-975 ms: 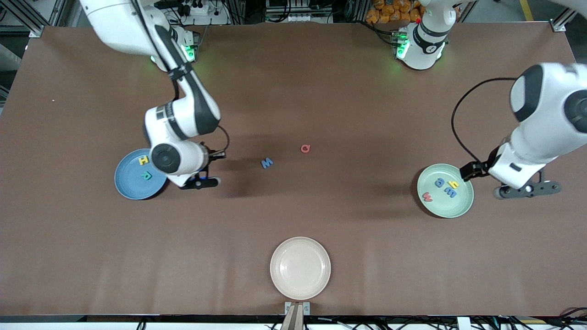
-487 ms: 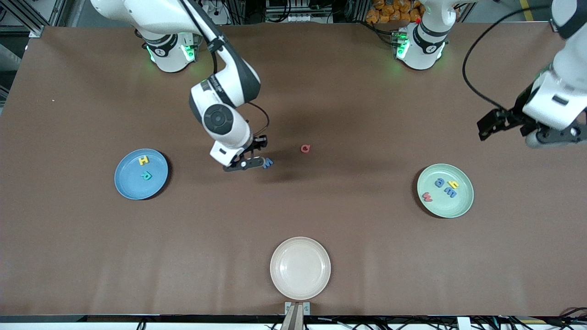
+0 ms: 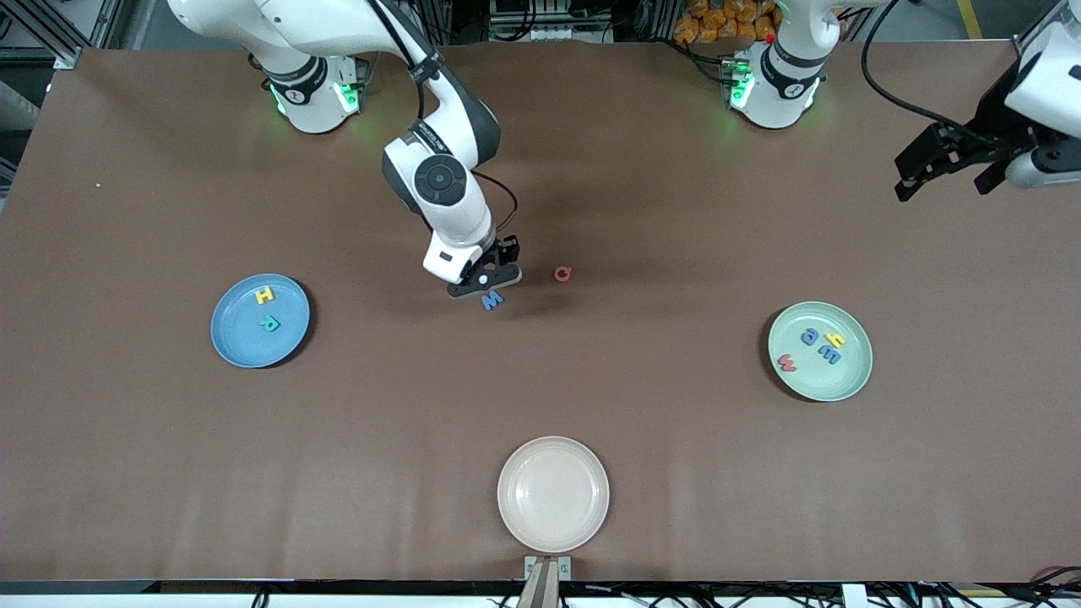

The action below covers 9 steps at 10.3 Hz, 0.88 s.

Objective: Sort uppercase to blue plate, lowercase to green plate
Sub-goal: 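Grasp the blue W with the right gripper while the left gripper withdraws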

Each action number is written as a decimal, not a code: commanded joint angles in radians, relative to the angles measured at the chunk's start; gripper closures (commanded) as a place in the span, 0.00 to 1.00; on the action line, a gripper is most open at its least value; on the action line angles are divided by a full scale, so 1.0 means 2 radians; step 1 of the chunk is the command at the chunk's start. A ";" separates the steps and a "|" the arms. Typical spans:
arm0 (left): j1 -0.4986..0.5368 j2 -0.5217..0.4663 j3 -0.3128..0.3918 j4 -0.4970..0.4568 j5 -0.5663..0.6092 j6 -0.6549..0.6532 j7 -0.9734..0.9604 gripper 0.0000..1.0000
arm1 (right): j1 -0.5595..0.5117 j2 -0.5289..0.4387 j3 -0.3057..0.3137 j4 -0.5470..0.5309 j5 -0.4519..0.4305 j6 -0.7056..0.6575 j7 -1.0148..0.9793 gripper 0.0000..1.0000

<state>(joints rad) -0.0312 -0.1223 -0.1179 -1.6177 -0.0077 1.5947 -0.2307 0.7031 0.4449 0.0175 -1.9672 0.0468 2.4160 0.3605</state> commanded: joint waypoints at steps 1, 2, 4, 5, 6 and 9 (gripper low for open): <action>-0.013 -0.013 0.024 -0.010 -0.030 -0.010 0.013 0.00 | 0.000 0.006 0.001 -0.009 -0.026 0.026 0.002 0.29; -0.020 -0.013 0.025 -0.013 -0.036 -0.021 0.013 0.00 | 0.000 0.015 0.001 -0.008 -0.032 0.044 0.002 0.22; -0.024 -0.006 0.029 -0.013 -0.035 -0.027 0.039 0.00 | 0.000 0.040 0.001 -0.007 -0.051 0.090 0.001 0.21; -0.024 -0.004 0.033 -0.015 -0.032 -0.027 0.048 0.00 | 0.000 0.049 0.001 -0.007 -0.059 0.106 0.000 0.21; -0.022 -0.003 0.034 -0.015 -0.025 -0.027 0.058 0.00 | 0.000 0.057 0.001 -0.007 -0.076 0.115 0.000 0.22; -0.020 0.018 0.031 -0.010 0.010 -0.029 0.063 0.00 | 0.000 0.062 0.000 -0.007 -0.082 0.127 0.000 0.22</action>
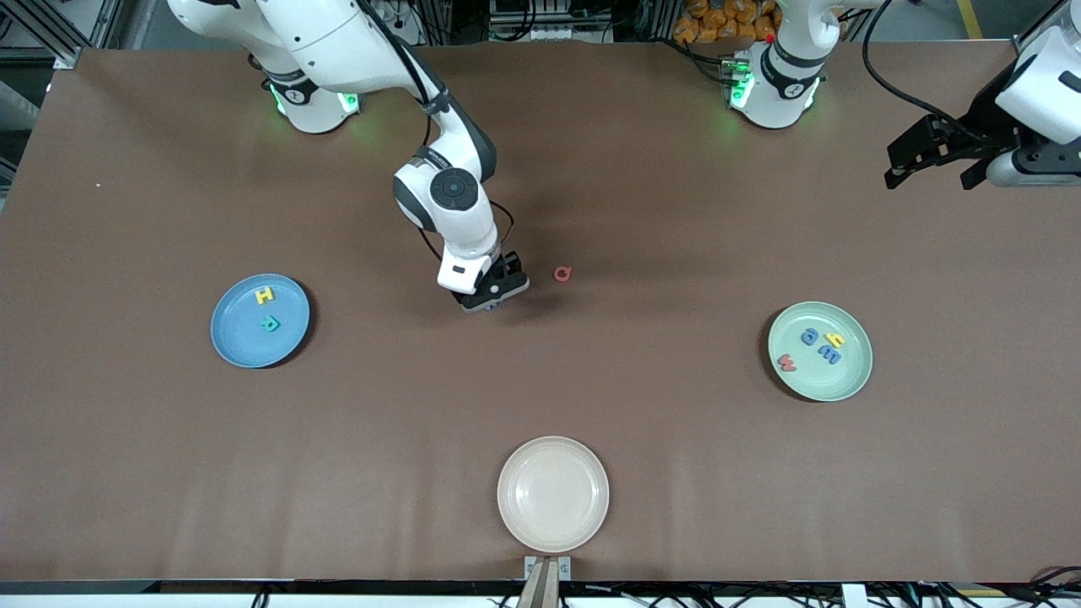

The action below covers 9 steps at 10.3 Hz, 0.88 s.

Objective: Sort uppercase to blue plate, lowercase to green plate
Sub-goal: 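Grasp the blue W with the right gripper while the left gripper withdraws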

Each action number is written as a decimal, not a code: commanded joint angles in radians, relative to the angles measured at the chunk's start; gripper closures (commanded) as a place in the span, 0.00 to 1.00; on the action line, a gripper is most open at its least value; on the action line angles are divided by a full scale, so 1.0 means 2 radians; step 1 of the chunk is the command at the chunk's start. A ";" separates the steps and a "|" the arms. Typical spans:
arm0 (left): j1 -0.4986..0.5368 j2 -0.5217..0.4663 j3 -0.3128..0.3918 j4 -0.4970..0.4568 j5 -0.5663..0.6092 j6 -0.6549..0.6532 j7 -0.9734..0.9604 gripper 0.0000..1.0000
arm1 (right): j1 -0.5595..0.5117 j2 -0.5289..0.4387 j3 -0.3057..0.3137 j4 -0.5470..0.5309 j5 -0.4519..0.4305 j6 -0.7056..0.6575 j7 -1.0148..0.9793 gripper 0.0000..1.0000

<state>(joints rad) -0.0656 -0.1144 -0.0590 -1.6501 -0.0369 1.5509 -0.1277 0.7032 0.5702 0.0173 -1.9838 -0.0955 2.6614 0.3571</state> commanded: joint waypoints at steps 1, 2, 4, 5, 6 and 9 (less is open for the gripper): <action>0.000 0.017 0.002 0.008 0.030 -0.007 0.015 0.00 | 0.000 0.004 0.000 0.005 -0.013 0.005 0.002 0.22; 0.003 0.033 0.003 0.020 0.003 -0.007 0.015 0.00 | -0.001 0.008 -0.003 0.005 -0.021 0.014 0.002 0.24; 0.000 0.062 0.006 0.050 -0.002 -0.008 0.009 0.00 | -0.001 0.013 -0.006 0.005 -0.028 0.022 0.002 0.28; -0.002 0.063 0.006 0.051 0.004 -0.008 0.011 0.00 | -0.001 0.014 -0.006 0.005 -0.028 0.022 0.002 0.28; -0.007 0.064 0.006 0.053 0.005 -0.008 0.011 0.00 | -0.001 0.014 -0.006 0.005 -0.028 0.022 0.002 0.31; 0.002 0.065 0.008 0.061 0.009 -0.009 0.011 0.00 | -0.002 0.015 -0.006 0.006 -0.027 0.022 0.002 0.48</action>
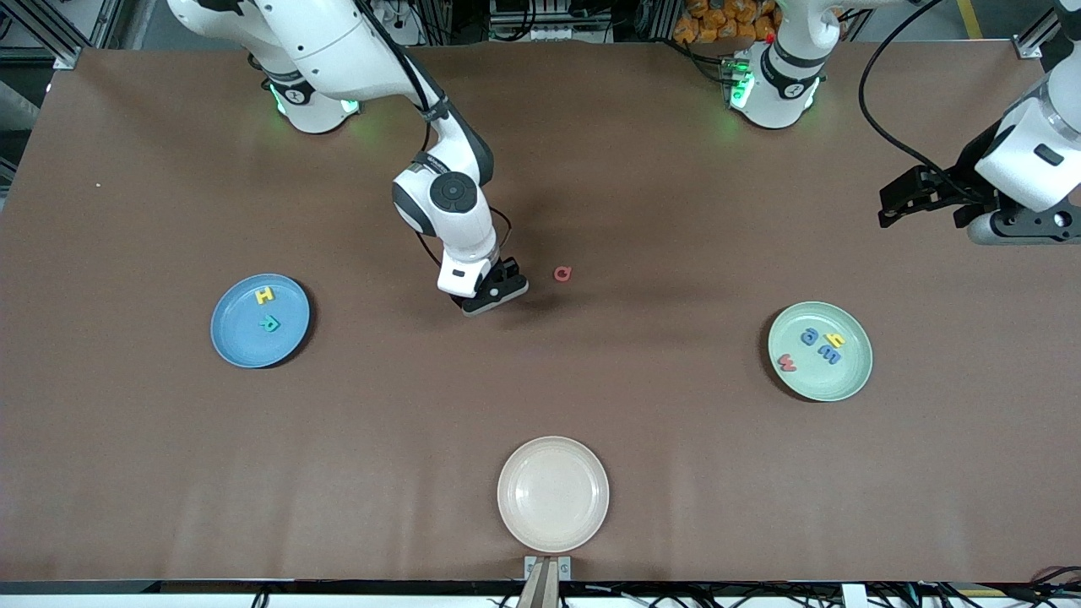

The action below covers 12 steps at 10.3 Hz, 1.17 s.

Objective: Sort uppercase to blue plate, lowercase to green plate
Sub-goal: 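Grasp the blue W with the right gripper while the left gripper withdraws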

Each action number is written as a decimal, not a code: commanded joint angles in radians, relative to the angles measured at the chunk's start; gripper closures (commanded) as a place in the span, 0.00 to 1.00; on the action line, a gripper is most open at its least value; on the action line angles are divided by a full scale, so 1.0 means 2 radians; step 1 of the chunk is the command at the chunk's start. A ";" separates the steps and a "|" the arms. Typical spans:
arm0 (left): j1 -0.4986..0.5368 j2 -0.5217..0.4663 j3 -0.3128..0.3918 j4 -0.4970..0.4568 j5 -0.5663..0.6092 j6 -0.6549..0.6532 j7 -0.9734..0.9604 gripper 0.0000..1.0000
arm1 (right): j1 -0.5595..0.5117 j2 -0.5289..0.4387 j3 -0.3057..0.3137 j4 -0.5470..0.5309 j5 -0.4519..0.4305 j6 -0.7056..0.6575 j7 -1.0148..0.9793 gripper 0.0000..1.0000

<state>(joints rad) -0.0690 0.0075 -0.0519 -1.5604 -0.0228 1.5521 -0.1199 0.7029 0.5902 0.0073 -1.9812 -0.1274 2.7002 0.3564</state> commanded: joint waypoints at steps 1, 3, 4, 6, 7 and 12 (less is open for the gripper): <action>0.008 0.004 0.010 0.016 0.009 -0.010 0.008 0.00 | -0.002 0.005 -0.001 0.004 -0.011 0.003 0.002 0.56; 0.008 0.002 0.011 0.016 0.011 -0.014 0.008 0.00 | -0.004 0.005 -0.001 0.004 -0.011 0.003 0.002 0.65; 0.008 0.003 0.011 0.017 0.008 -0.014 0.008 0.00 | -0.006 0.004 -0.001 0.004 -0.011 0.002 0.001 0.65; 0.008 0.003 0.011 0.017 0.011 -0.014 0.008 0.00 | -0.015 -0.004 -0.001 0.004 -0.011 -0.006 -0.009 0.65; 0.008 0.002 0.012 0.017 0.010 -0.014 0.008 0.00 | -0.021 -0.008 -0.001 0.004 -0.009 -0.014 -0.018 0.65; 0.008 0.002 0.014 0.017 0.011 -0.014 0.007 0.00 | -0.084 -0.054 0.000 0.013 -0.005 -0.137 -0.147 0.65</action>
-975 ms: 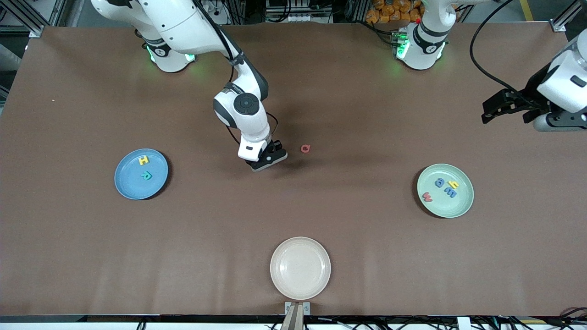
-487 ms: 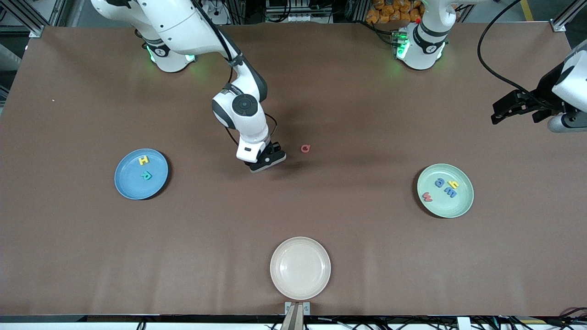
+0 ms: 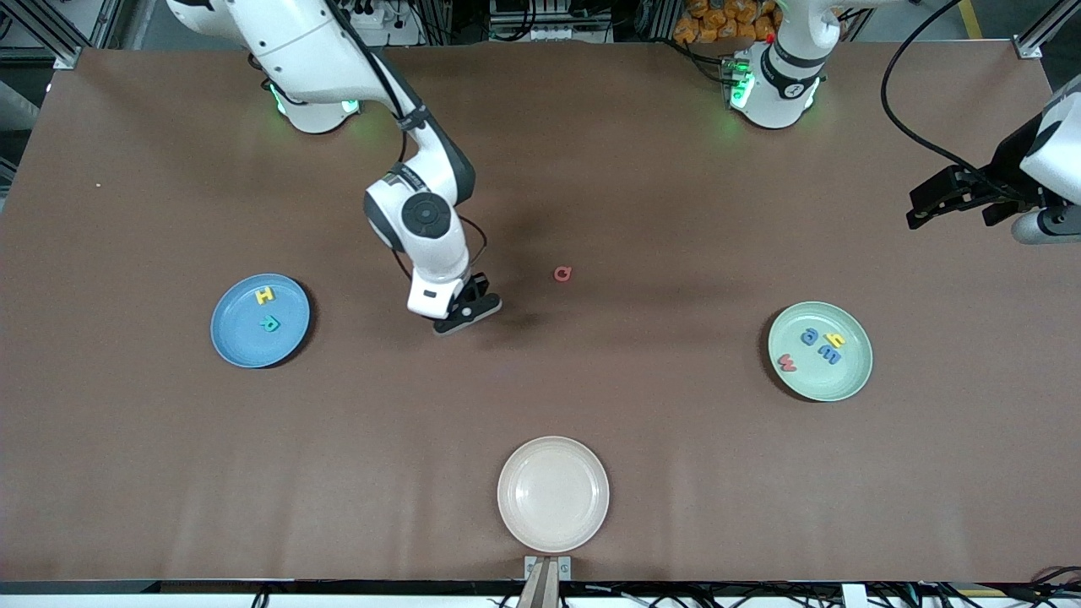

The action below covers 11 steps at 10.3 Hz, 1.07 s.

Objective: Sort uppercase to blue plate, lowercase to green plate
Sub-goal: 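Carry the W to the blue plate and open the right gripper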

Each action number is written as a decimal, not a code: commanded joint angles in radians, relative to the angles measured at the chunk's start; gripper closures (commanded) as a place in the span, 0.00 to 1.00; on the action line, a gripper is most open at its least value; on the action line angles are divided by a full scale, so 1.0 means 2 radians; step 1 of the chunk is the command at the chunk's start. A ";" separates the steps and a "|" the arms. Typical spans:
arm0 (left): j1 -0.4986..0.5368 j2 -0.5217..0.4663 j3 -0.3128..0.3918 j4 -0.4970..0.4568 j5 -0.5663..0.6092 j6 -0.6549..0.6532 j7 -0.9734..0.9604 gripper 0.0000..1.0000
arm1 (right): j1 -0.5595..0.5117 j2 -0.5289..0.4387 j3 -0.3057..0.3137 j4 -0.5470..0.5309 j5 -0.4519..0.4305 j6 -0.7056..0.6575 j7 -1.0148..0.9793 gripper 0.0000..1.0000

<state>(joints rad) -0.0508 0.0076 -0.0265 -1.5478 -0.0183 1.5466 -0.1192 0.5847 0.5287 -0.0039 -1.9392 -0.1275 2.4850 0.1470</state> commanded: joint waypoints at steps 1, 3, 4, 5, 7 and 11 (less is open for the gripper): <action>-0.001 0.002 0.002 0.011 0.008 -0.011 0.007 0.00 | -0.041 -0.028 0.005 -0.008 -0.004 -0.048 -0.070 0.65; -0.001 0.002 0.002 0.011 0.008 -0.011 0.007 0.00 | -0.077 -0.030 -0.010 -0.011 -0.004 -0.064 -0.145 0.65; -0.001 0.002 0.002 0.010 0.008 -0.011 0.007 0.00 | -0.081 -0.035 -0.039 -0.016 -0.004 -0.073 -0.181 0.65; -0.001 0.002 0.002 0.010 0.009 -0.011 0.007 0.00 | -0.098 -0.042 -0.057 -0.020 -0.003 -0.087 -0.233 0.65; -0.002 0.002 0.002 0.010 0.009 -0.011 0.007 0.00 | -0.115 -0.056 -0.093 -0.019 0.034 -0.129 -0.326 0.65; -0.003 0.002 0.001 0.011 0.009 -0.011 0.007 0.00 | -0.127 -0.050 -0.150 -0.033 0.079 -0.145 -0.444 0.64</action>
<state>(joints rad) -0.0523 0.0076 -0.0251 -1.5469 -0.0182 1.5456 -0.1192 0.3319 0.4426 -0.2995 -1.9605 0.0097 2.1902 -0.7153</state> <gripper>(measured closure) 0.000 0.586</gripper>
